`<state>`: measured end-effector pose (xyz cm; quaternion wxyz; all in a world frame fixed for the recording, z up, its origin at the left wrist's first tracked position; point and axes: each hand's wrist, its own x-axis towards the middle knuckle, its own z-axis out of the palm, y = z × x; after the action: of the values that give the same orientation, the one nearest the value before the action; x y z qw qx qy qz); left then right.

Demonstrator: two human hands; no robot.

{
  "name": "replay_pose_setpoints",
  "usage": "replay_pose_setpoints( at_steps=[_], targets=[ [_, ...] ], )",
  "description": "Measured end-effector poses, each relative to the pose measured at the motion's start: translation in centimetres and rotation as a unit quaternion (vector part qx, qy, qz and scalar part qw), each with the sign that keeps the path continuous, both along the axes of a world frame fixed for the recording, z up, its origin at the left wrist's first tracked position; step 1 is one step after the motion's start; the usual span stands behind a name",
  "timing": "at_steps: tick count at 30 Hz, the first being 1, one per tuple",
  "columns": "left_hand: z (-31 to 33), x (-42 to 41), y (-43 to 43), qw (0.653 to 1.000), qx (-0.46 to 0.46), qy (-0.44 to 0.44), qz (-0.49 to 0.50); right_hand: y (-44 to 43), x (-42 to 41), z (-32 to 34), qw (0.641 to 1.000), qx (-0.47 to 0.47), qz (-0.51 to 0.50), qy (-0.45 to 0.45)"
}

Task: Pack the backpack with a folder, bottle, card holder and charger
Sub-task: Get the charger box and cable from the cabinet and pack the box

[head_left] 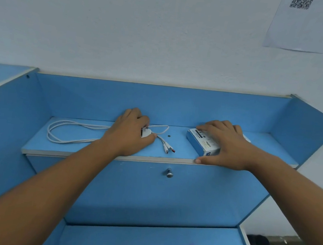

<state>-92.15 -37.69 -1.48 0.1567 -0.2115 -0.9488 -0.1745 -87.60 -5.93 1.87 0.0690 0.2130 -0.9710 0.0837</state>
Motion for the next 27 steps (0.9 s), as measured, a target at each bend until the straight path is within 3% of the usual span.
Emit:
replay_pose_setpoints(
  at_steps=[5, 14, 18, 22, 24, 27],
  targets=[
    [0.6, 0.5, 0.4, 0.999, -0.026, 0.026, 0.019, 0.0, 0.0, -0.2, 1.0, 0.003, -0.002, 0.008],
    [1.3, 1.0, 0.4, 0.998, -0.05, -0.006, 0.038, -0.1, 0.2, -0.3, 1.0, -0.007, -0.008, 0.012],
    [2.4, 1.7, 0.2, 0.992, 0.1, -0.056, 0.043, -0.4, 0.6, 0.6, 0.999, -0.035, -0.041, -0.001],
    [5.2, 3.1, 0.7, 0.965, 0.252, -0.064, 0.026, -1.5, 1.7, 2.6, 0.992, -0.109, -0.055, -0.01],
    [7.3, 4.0, 1.1, 0.927, 0.361, -0.103, 0.007, -2.0, 2.4, 4.0, 0.976, -0.21, -0.057, -0.027],
    [10.4, 5.5, 1.4, 0.819, 0.539, -0.196, -0.028, -2.6, 3.4, 6.5, 0.93, -0.361, -0.05, -0.052]
  ],
)
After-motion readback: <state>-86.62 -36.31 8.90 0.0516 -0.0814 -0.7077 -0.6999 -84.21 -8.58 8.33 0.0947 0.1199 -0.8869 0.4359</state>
